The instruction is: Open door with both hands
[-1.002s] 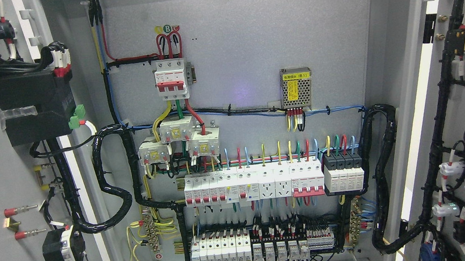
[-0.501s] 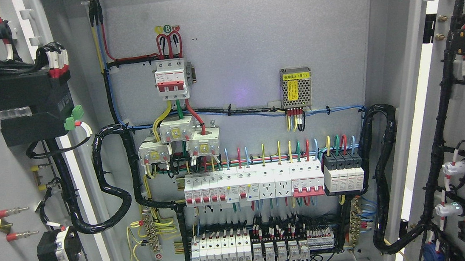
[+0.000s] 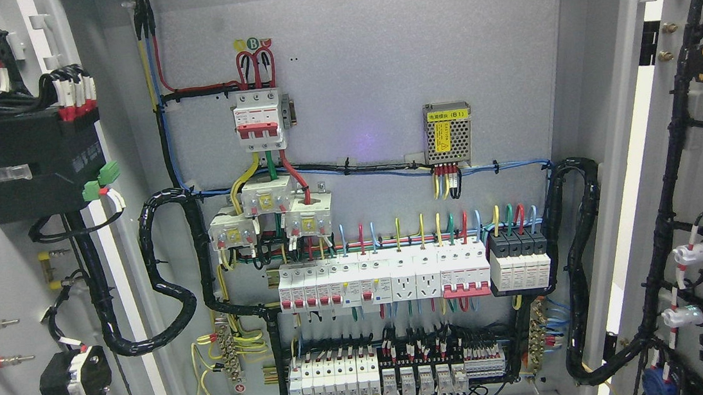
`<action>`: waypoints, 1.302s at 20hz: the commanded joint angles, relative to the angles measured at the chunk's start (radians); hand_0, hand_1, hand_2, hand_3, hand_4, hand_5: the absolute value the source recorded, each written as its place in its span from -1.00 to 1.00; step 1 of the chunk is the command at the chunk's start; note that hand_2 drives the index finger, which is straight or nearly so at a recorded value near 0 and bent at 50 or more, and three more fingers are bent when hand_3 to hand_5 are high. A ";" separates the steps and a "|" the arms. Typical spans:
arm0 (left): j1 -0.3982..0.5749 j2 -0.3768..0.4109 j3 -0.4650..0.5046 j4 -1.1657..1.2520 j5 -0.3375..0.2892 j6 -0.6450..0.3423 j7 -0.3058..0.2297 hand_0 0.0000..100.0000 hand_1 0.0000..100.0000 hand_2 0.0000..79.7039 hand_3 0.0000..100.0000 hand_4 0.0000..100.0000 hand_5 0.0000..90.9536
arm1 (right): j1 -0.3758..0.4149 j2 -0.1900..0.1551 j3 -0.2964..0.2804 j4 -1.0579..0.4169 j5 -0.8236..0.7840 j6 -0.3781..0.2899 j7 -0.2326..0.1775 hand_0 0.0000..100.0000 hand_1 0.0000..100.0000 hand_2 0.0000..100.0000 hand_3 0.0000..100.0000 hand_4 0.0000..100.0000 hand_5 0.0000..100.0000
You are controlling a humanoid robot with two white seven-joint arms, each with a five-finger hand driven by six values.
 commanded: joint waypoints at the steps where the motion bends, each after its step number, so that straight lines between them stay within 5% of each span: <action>1: 0.016 0.032 0.085 0.004 0.077 -0.334 -0.001 -1.00 -1.00 -1.00 -1.00 -0.93 -1.00 | 0.000 -0.062 -0.011 0.008 -0.016 -0.053 -0.001 -1.00 -1.00 -1.00 -1.00 -1.00 -1.00; 26: 0.076 0.115 0.290 0.142 0.290 -0.332 -0.002 -1.00 -1.00 -1.00 -1.00 -0.94 -1.00 | 0.001 -0.088 -0.087 0.045 -0.016 -0.062 0.005 -1.00 -1.00 -1.00 -1.00 -1.00 -1.00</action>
